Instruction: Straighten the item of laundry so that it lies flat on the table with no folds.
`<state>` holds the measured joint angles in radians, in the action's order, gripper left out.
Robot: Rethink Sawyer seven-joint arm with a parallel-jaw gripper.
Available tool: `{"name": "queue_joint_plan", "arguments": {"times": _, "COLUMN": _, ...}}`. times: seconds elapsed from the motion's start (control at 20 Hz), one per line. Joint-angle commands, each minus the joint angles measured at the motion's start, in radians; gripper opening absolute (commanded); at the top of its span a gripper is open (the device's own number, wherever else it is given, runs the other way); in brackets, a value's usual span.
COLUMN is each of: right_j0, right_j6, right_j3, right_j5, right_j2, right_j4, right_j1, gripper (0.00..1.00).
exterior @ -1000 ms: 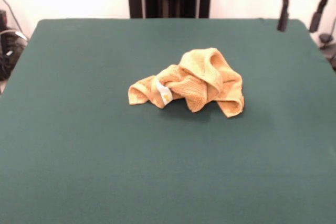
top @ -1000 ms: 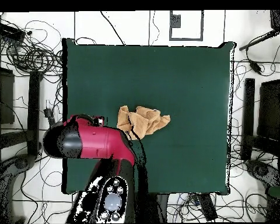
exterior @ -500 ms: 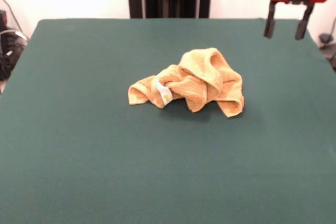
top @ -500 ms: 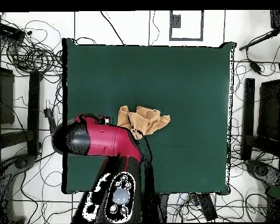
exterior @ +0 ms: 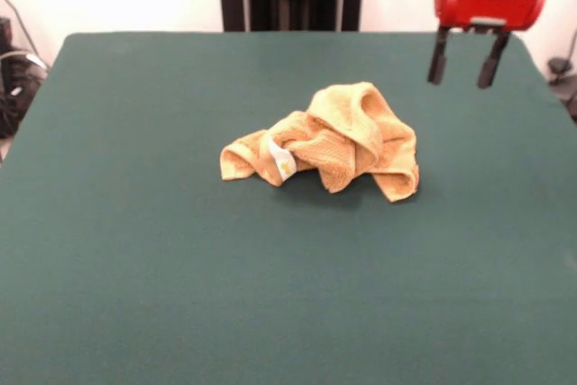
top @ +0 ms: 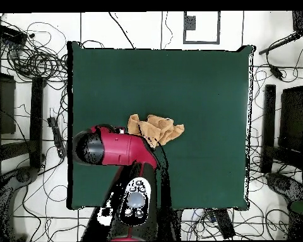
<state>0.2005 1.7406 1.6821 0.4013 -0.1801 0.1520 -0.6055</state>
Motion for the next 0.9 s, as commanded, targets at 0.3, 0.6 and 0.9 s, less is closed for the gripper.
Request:
{"name": "queue_joint_plan", "arguments": {"times": 0.3, "right_j0": -0.063, "right_j6": 0.032, "right_j3": -0.072, "right_j5": 0.043, "right_j2": 0.138, "right_j4": -0.065, "right_j1": 0.089, "gripper": 1.0}}
{"name": "queue_joint_plan", "arguments": {"times": 0.6, "right_j0": -0.061, "right_j6": 0.026, "right_j3": -0.08, "right_j5": 0.059, "right_j2": 0.143, "right_j4": -0.08, "right_j1": 0.086, "gripper": 1.0}}
{"name": "queue_joint_plan", "arguments": {"times": 0.9, "right_j0": -0.043, "right_j6": 0.052, "right_j3": -0.041, "right_j5": 0.056, "right_j2": 0.143, "right_j4": -0.087, "right_j1": 0.062, "gripper": 1.0}}
